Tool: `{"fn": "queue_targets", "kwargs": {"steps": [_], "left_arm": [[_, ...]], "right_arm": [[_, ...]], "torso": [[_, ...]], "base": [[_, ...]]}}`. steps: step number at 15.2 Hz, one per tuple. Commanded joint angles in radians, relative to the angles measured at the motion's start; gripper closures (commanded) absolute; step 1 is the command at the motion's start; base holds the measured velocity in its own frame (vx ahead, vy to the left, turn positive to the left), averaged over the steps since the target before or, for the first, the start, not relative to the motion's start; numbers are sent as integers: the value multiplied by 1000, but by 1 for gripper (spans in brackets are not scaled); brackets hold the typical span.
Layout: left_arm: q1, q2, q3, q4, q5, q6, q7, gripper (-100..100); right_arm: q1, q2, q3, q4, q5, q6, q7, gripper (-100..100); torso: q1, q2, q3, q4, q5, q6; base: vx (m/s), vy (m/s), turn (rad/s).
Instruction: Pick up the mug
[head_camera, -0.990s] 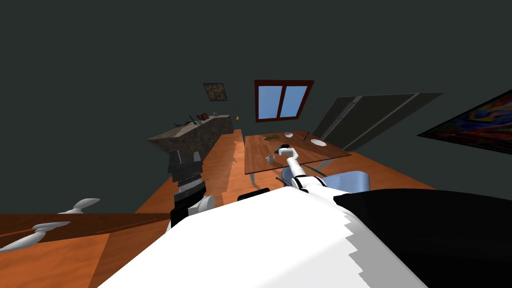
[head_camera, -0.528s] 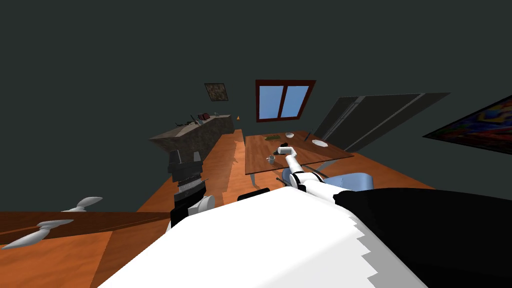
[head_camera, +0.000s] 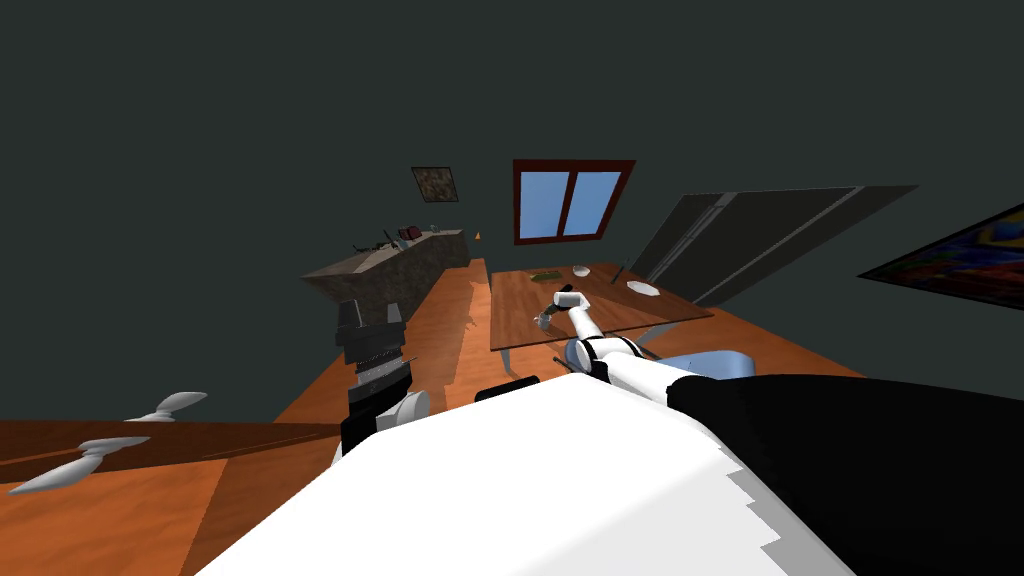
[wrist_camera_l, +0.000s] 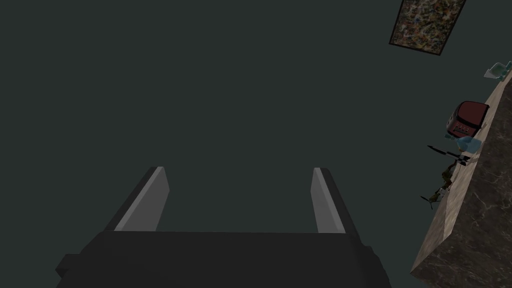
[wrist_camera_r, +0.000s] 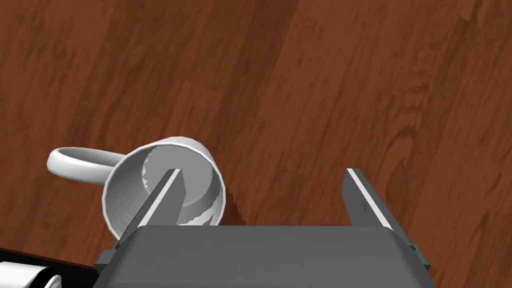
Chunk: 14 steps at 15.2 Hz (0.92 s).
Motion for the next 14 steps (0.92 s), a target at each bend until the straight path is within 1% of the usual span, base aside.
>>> {"fn": "queue_targets", "kwargs": {"steps": [1, 2, 3, 4, 5, 6, 7, 8, 9, 10, 11, 12, 14], "left_arm": [[0, 0, 0, 0, 0, 0, 0, 0], [0, 0, 0, 0, 0, 0, 0, 0], [0, 0, 0, 0, 0, 0, 0, 0], [0, 0, 0, 0, 0, 0, 0, 0], [0, 0, 0, 0, 0, 0, 0, 0], [0, 0, 0, 0, 0, 0, 0, 0], [0, 0, 0, 0, 0, 0, 0, 0], [0, 0, 0, 0, 0, 0, 0, 0], [0, 0, 0, 0, 0, 0, 0, 0], [0, 0, 0, 0, 0, 0, 0, 0], [0, 0, 0, 0, 0, 0, 0, 0], [0, 0, 0, 0, 0, 0, 0, 0], [0, 0, 0, 0, 0, 0, 0, 0]], "right_arm": [[-15, 0, -4, 27, -3, 46, -24, -100], [-35, -2, -8, 63, -8, 69, -50, -100], [-35, -2, -8, 63, -8, 88, -50, -100], [-35, -2, -8, 63, -8, 88, -50, -100], [-54, -3, -13, 97, -12, 124, -75, -100], [-54, -3, -13, 97, -12, 127, -75, -100], [-70, -4, -17, 127, -16, 162, -96, -100], [-70, -4, -17, 127, -16, 162, -96, -100], [-84, -5, -20, 153, -19, 193, -116, -100], [-84, -5, -20, 153, -19, 193, -116, -100], [-97, -6, -23, 176, -22, 219, -132, -100], [-97, -6, -23, 176, -22, 219, -132, -100], [-115, -7, -28, 208, -27, 257, -156, -100]], "torso": [[0, 0, 0, 0, 0, 0], [0, 0, 0, 0, 0, 0], [0, 0, 0, 0, 0, 0], [-1, 0, 0, 0, 0, 0], [-1, 0, 0, 0, 0, 0], [-1, 0, 0, 0, 0, 0], [-1, 0, 0, 0, 0, 0], [-1, -1, 0, 0, 0, 0], [-1, -1, 0, 0, 0, 0], [-1, -1, 0, 0, 0, 0], [-1, -1, -1, 0, 0, 0], [-1, -1, -1, 0, 0, 0], [-1, -1, 0, 0, 0, 0]], "base": [[29, -19, 21], [31, -23, 20], [32, -26, 25], [23, -23, 11], [26, -28, 9], [29, -32, 16], [38, -34, 22], [36, -35, 16], [36, -37, 15], [37, -35, 16], [37, -33, 13], [33, -27, 12], [36, -24, 14]]}}
